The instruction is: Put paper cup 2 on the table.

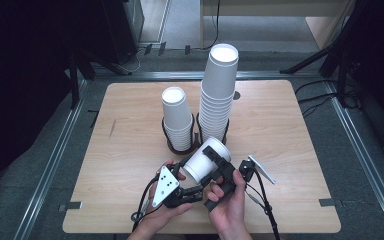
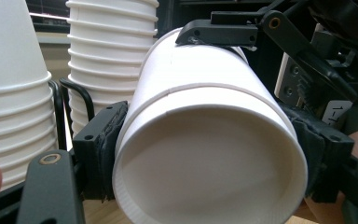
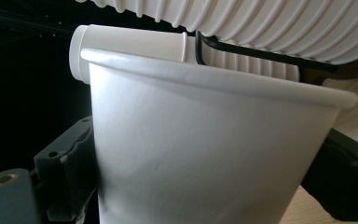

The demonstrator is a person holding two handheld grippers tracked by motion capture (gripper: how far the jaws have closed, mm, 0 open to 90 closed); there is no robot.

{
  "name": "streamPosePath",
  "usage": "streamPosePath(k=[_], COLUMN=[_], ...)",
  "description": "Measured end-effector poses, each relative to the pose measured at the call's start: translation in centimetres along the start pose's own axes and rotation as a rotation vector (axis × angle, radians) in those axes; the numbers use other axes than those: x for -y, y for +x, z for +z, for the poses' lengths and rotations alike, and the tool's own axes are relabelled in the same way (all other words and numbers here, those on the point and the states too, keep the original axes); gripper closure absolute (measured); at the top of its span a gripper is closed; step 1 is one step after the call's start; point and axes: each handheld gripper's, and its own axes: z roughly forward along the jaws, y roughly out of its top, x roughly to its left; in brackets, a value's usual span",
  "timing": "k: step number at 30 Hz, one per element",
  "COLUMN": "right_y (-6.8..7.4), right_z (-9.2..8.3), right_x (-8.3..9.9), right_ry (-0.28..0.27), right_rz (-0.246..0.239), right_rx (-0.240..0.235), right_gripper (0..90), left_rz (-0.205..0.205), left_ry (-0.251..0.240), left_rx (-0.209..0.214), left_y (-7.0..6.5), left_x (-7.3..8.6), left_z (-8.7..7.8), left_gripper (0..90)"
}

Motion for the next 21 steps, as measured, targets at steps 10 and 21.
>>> streamPosePath(k=[10,21], right_y=[0.0,0.1], right_z=[-0.1,-0.9], right_x=[-0.2,-1.5], right_ry=[-0.016,-0.081], right_rz=[-0.027,-0.096], right_rx=[-0.027,-0.01], right_gripper=[12.4,13.1], left_rz=[-0.035,-0.034], left_ry=[0.033,0.079], left_rx=[0.029,0.039], left_y=[0.3,0.4], left_x=[-0.1,0.0], left_z=[-0.1,0.0], left_gripper=[21.2,13.4])
